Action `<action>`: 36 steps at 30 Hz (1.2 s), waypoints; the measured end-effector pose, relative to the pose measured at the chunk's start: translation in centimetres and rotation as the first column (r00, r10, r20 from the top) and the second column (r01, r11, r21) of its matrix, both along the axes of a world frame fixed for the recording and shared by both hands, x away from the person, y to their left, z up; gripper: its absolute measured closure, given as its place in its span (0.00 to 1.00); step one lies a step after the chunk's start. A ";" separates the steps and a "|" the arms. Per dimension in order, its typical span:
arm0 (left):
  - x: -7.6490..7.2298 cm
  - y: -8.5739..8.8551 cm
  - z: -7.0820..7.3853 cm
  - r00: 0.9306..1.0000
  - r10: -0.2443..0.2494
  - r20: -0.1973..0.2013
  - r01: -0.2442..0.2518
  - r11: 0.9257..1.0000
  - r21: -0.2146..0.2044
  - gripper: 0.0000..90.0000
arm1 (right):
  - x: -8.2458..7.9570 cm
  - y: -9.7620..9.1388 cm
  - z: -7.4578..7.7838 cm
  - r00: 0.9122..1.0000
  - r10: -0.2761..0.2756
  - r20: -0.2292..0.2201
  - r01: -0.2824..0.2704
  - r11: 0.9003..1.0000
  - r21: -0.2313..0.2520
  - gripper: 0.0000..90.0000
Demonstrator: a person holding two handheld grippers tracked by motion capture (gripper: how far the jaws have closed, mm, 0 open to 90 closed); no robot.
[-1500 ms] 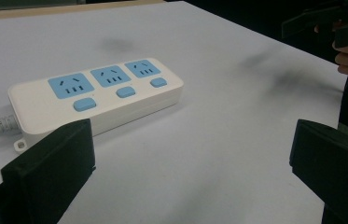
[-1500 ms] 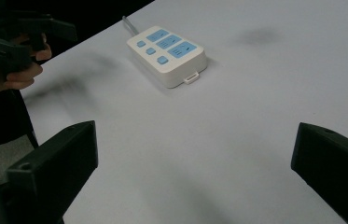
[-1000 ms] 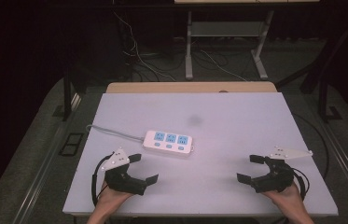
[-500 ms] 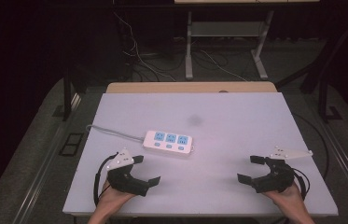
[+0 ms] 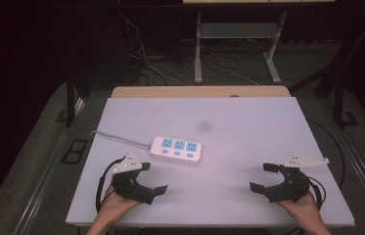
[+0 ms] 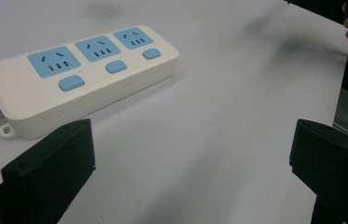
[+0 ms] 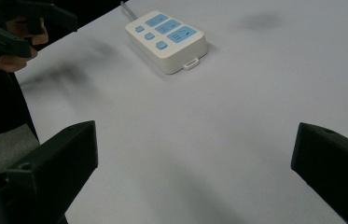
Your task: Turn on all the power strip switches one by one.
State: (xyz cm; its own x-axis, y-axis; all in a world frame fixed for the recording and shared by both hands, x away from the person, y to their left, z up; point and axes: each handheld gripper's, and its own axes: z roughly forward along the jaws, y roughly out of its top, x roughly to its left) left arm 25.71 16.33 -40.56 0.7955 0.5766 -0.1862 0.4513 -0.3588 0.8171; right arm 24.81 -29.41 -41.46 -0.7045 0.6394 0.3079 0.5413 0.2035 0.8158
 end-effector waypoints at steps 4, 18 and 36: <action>0.3 -0.1 0.6 1.000 -0.016 -0.003 0.016 1.000 0.018 0.00 | 0.0 0.0 0.0 1.000 -0.004 0.000 0.004 1.000 0.000 0.00; 1.8 -0.5 1.7 0.999 -0.043 -0.025 0.045 0.998 0.045 0.00 | -0.1 -0.1 0.0 1.000 -0.003 0.002 0.003 1.000 -0.002 0.00; 3.7 0.1 3.9 0.999 -0.050 -0.017 0.051 0.997 0.065 0.00 | -0.1 -0.2 0.0 1.000 -0.001 0.011 0.001 1.000 -0.012 0.00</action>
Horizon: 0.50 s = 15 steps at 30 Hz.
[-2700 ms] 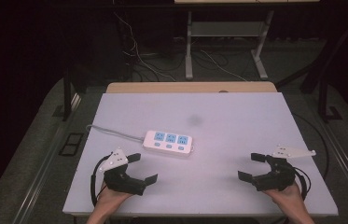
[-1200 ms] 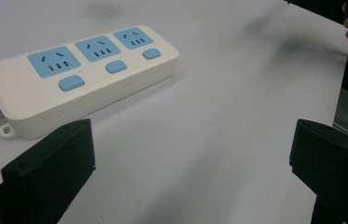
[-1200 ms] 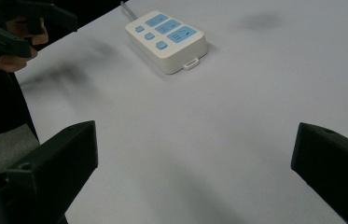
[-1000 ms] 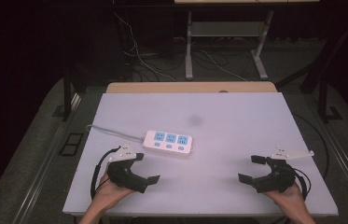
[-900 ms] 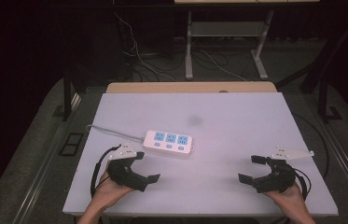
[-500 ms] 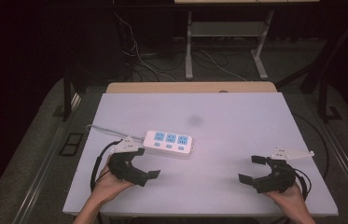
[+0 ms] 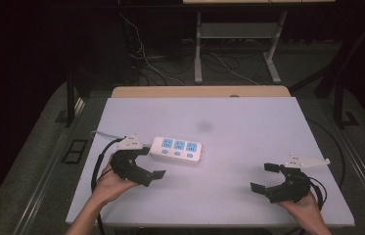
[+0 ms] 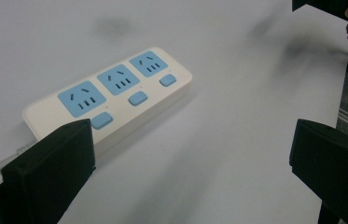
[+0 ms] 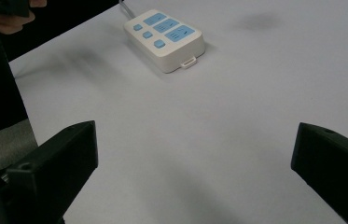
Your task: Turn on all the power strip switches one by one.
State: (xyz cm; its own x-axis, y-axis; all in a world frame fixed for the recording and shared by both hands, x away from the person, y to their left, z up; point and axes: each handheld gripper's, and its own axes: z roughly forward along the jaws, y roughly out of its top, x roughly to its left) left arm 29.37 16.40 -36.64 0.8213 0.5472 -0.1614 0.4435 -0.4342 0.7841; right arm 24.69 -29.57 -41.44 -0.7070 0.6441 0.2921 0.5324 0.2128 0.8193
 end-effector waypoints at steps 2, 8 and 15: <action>0.3 0.1 0.1 1.000 -0.002 -0.005 0.002 1.000 0.004 0.00 | 0.0 -0.1 0.0 1.000 -0.002 0.000 0.002 1.000 0.003 0.00; 1.2 0.1 0.6 1.000 -0.008 -0.010 0.008 1.000 0.030 0.00 | 0.0 0.0 -0.1 1.000 0.000 -0.004 0.000 1.000 0.004 0.00; 2.2 0.1 1.2 1.000 0.001 -0.014 0.000 0.999 0.049 0.00 | -0.1 0.2 -0.2 1.000 0.016 -0.003 -0.016 1.000 -0.012 0.00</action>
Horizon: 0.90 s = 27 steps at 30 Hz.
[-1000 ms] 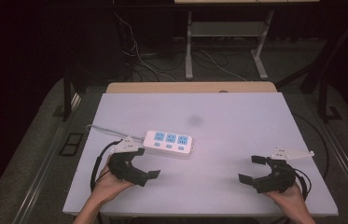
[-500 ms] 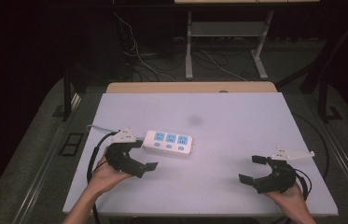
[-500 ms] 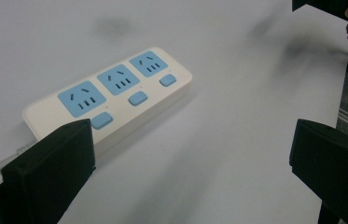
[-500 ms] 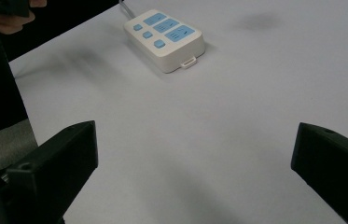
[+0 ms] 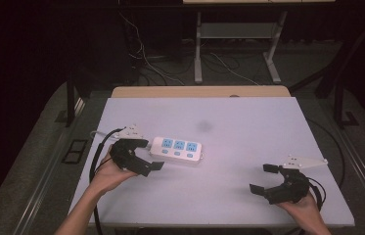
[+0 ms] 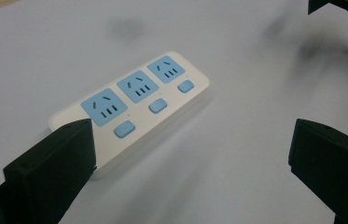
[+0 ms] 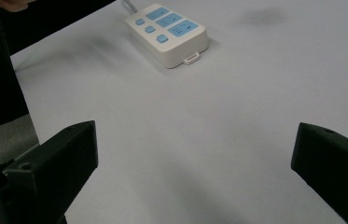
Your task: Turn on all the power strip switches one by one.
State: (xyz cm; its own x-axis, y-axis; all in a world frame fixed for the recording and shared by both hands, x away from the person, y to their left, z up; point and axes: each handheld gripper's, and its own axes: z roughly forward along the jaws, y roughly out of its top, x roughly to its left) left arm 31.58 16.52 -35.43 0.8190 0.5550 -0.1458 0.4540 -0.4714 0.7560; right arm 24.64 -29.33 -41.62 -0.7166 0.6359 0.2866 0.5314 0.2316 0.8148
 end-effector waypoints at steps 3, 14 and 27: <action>0.5 0.0 0.3 1.000 0.007 0.000 -0.007 1.000 0.002 0.00 | 0.0 -0.1 0.0 1.000 0.000 0.000 0.000 1.000 0.000 0.00; 2.1 -0.8 0.8 1.000 -0.005 0.003 0.005 0.998 0.062 0.02 | 0.0 -0.2 0.0 1.000 0.000 0.006 0.000 1.000 0.001 0.00; 4.1 -0.7 0.4 1.000 0.007 0.004 -0.007 0.996 0.089 0.15 | 0.0 -0.2 0.0 1.000 0.004 0.006 -0.004 1.000 -0.004 0.00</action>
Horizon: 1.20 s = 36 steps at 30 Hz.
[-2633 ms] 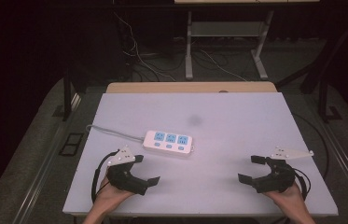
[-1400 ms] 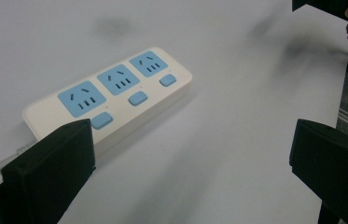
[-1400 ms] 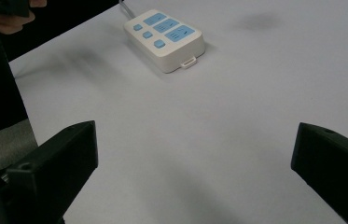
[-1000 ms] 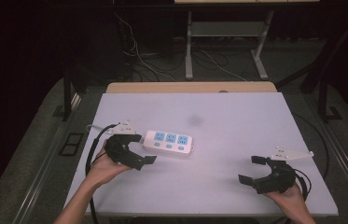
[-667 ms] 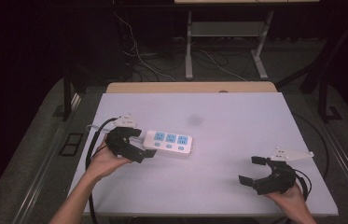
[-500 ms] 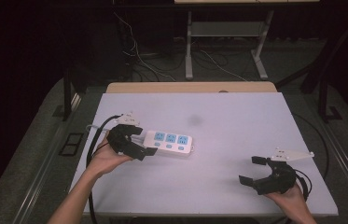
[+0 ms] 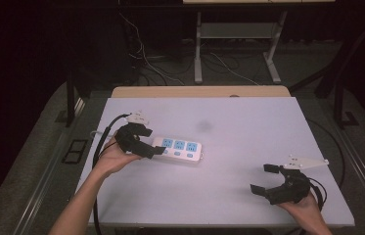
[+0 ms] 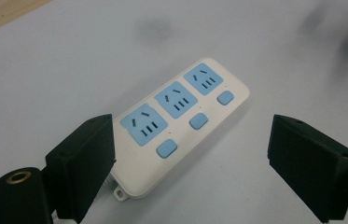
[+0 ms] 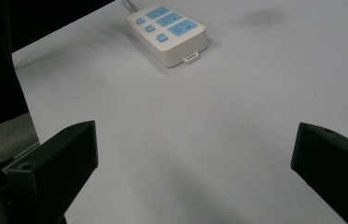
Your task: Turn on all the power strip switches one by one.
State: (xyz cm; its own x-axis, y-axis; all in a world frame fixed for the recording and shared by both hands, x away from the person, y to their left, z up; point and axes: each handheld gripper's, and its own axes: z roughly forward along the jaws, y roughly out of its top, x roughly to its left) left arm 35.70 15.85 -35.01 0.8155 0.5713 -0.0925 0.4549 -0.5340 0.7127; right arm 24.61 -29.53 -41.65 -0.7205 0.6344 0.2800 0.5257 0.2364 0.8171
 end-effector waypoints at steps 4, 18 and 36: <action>0.4 0.1 -0.4 1.000 0.011 -0.008 -0.011 1.000 0.002 0.18 | 0.0 0.0 0.0 1.000 0.002 -0.002 -0.002 1.000 -0.001 0.00; 1.8 0.3 -1.5 0.999 0.021 -0.034 -0.020 1.000 0.021 0.51 | 0.1 0.0 -0.1 1.000 0.002 -0.007 -0.002 1.000 -0.001 0.00; 3.2 -0.3 -3.2 0.996 0.026 -0.085 -0.022 0.999 0.049 0.95 | 0.1 -0.1 -0.1 1.000 0.003 -0.010 -0.003 1.000 0.000 0.00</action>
State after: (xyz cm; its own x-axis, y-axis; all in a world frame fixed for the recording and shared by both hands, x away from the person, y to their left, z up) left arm 38.91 15.57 -38.23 0.7917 0.5962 -0.1331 0.5262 -0.5548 0.6444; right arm 24.70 -29.60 -41.75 -0.7199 0.6321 0.2868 0.5328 0.2385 0.8119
